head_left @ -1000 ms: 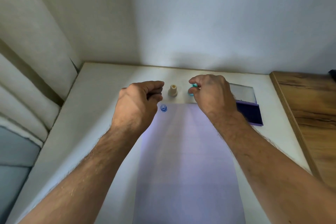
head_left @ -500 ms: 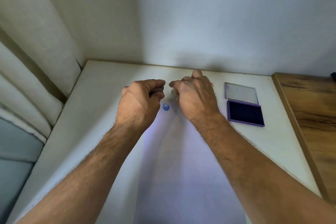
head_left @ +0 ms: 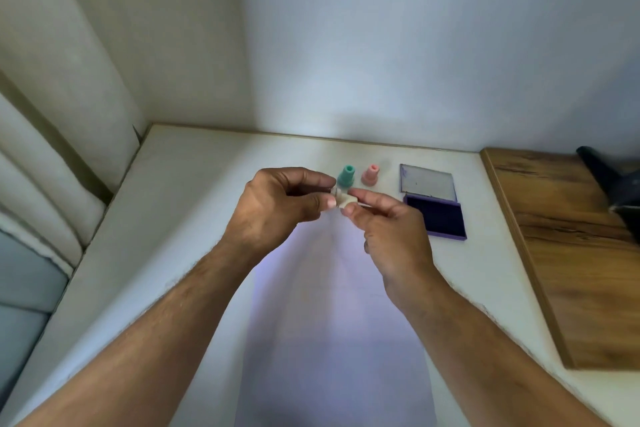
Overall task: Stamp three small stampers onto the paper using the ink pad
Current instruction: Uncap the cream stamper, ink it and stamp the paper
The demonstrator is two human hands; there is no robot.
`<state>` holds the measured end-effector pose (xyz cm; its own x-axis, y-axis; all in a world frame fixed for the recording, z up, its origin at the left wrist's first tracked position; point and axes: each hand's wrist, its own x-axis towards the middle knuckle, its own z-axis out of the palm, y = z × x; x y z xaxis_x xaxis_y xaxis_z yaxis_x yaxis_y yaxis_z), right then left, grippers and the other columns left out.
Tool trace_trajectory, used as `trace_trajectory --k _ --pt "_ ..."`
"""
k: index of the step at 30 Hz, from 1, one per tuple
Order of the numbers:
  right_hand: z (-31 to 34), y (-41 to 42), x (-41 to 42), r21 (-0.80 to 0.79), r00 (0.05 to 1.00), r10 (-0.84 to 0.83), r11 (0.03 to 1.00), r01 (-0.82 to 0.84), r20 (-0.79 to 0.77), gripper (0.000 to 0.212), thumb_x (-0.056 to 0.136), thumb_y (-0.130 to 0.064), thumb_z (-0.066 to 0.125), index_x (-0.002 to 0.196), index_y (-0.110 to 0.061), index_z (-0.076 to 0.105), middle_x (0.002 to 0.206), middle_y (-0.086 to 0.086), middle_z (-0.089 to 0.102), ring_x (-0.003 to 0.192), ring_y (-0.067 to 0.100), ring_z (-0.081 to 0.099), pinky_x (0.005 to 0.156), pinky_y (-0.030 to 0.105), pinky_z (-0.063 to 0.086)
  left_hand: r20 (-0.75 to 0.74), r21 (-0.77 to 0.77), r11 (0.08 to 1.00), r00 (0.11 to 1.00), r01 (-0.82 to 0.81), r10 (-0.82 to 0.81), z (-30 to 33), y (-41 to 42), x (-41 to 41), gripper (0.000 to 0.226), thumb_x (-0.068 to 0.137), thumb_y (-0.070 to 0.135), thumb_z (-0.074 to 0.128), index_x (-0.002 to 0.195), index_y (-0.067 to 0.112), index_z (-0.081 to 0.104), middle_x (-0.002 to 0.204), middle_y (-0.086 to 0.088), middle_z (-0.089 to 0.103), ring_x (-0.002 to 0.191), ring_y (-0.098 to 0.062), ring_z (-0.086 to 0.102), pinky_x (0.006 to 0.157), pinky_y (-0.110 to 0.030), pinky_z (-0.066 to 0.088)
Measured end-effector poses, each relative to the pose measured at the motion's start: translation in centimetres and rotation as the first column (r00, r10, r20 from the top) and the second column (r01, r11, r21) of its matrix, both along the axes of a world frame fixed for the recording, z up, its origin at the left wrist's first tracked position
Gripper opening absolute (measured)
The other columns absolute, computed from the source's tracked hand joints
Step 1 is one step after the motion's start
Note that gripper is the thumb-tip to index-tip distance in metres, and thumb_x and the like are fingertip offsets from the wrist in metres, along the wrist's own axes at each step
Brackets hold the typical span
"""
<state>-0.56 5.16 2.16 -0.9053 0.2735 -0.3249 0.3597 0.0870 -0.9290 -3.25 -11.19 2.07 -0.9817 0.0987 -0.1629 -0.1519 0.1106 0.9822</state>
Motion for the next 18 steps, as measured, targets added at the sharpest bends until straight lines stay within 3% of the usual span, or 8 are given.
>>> trace_trajectory --k 3,7,10,15,18 --pt "0.3 0.6 0.9 -0.103 0.995 -0.023 0.994 0.032 0.095 0.015 0.082 -0.019 0.075 0.094 -0.029 0.077 0.087 -0.006 0.078 0.048 0.000 0.052 0.064 0.024 0.045 -0.013 0.006 0.997 0.997 0.075 -0.075 0.0 0.1 0.2 0.033 0.069 0.004 0.085 0.093 0.026 0.079 0.090 0.002 0.079 0.085 -0.015 0.075 0.077 -0.020 0.057" --pt "0.3 1.5 1.0 -0.170 0.987 0.041 0.985 -0.014 0.157 0.012 0.087 -0.019 0.070 0.098 -0.024 0.075 0.085 -0.003 0.079 0.060 0.011 0.047 0.060 0.027 0.047 -0.037 -0.019 0.995 0.995 0.097 -0.098 -0.2 0.7 0.3 0.036 0.072 0.001 0.082 0.094 0.028 0.079 0.091 0.002 0.078 0.086 -0.016 0.075 0.078 -0.022 0.057" --pt "0.3 1.9 0.6 -0.268 0.980 0.104 0.962 -0.056 0.170 0.012 0.090 -0.019 0.068 0.100 -0.018 0.074 0.086 0.002 0.079 0.060 0.013 0.054 0.059 0.026 0.049 -0.077 -0.053 0.994 0.992 0.099 -0.103 -0.1 1.0 0.2 0.031 0.073 0.006 0.083 0.093 0.029 0.079 0.088 0.005 0.079 0.087 -0.013 0.074 0.082 -0.022 0.056" --pt "0.1 2.2 -0.4 -0.464 0.983 0.080 0.886 0.006 0.165 0.012 0.090 -0.015 0.066 0.097 -0.010 0.074 0.077 0.007 0.076 0.054 0.011 0.058 0.053 0.023 0.053 -0.140 -0.117 0.988 0.984 0.098 -0.114 -0.1 1.3 -0.1 0.030 0.069 0.005 0.086 0.089 0.026 0.076 0.080 0.011 0.076 0.074 -0.005 0.072 0.070 -0.015 0.053" --pt "-0.1 2.1 -0.5 -0.549 0.976 0.092 0.835 0.032 0.197 0.012 0.092 -0.010 0.063 0.097 -0.007 0.073 0.071 0.007 0.073 0.057 0.013 0.059 0.055 0.023 0.055 -0.178 -0.175 0.980 0.976 0.093 -0.125 -0.1 1.6 0.0 0.033 0.068 0.013 0.088 0.093 0.030 0.076 0.082 0.013 0.077 0.080 -0.005 0.072 0.081 -0.022 0.054"
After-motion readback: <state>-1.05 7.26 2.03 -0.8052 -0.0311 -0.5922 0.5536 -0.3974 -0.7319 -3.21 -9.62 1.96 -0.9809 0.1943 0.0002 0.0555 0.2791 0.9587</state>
